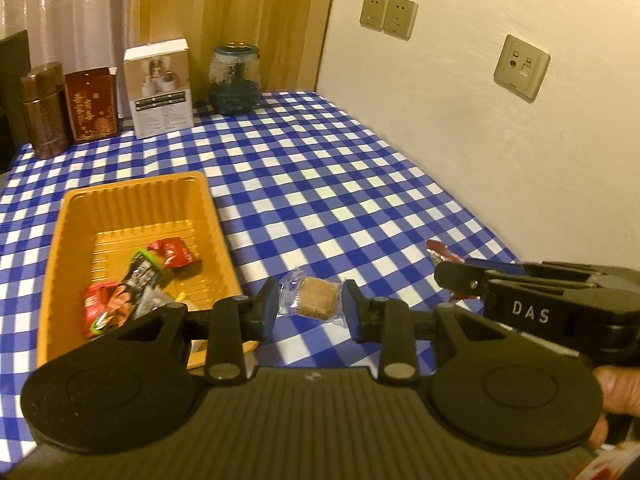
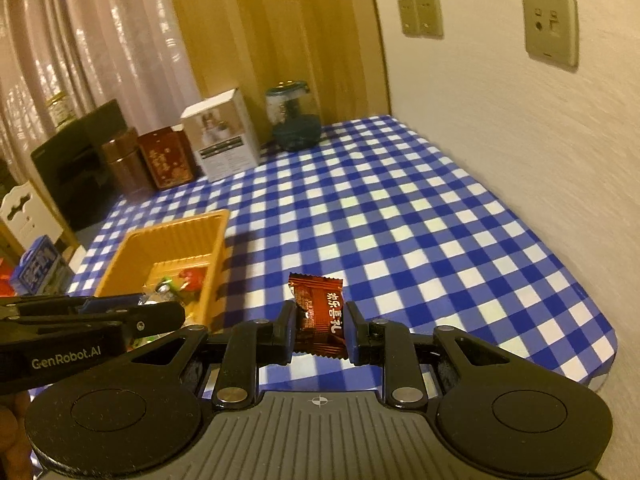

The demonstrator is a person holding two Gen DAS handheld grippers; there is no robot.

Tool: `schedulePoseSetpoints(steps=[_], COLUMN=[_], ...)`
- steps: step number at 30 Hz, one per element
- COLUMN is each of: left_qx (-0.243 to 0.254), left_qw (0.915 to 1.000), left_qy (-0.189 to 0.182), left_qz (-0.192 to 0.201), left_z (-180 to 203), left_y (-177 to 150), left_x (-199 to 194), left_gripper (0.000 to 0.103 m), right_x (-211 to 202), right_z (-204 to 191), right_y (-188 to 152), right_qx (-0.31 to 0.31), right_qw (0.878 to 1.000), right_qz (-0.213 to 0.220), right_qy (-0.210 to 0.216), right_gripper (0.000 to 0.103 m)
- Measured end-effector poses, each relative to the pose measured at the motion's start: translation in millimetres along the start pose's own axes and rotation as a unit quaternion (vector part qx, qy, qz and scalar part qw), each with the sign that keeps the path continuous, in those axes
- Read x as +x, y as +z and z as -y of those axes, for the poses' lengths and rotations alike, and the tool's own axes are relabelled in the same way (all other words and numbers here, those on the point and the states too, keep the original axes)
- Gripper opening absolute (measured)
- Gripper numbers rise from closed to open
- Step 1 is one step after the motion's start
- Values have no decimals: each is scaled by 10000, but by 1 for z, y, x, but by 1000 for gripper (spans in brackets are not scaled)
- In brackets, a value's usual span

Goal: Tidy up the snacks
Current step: 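Carry the clear-wrapped candy and brown-red candy over the tray with both tools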

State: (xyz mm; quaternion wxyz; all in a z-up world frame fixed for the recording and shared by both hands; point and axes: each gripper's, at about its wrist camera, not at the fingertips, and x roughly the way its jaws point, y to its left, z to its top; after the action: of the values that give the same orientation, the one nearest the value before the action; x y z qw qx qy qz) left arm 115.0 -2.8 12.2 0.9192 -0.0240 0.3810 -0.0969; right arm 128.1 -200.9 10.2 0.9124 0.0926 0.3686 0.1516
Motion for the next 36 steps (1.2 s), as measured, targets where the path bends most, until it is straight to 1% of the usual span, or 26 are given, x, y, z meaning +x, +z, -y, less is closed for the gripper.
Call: schedulePoseSetpoints(steps=[8,14,21,28,36], left_qx=[-95,-249,-467,-581,-691], left_qw=[9996,9984,9960,9946,9936], left_qy=[243,505,760,856,897], left_qz=[53,44,49,48,49], left_z=[-25,-52,-81,-98,-112], left_y=[-13,-24,-31,-33,-31], left_x=[-26,-43,-54,-55,-50], left_gripper=[30,30,30,30,30], right_x=[-3,4,17,32,50], right_z=[-31,-61,-93,-114,-122], right_y=[-2,-5,-10,-11,-8], right_qx=[-263,-525,-778,-921,-977], right_qw=[9993,9973,9938,9914,9901], right_qz=[-19,-93,-200,-278,-365], right_qy=[249,508,764,890,943], right_gripper=[25,25,25,25,25])
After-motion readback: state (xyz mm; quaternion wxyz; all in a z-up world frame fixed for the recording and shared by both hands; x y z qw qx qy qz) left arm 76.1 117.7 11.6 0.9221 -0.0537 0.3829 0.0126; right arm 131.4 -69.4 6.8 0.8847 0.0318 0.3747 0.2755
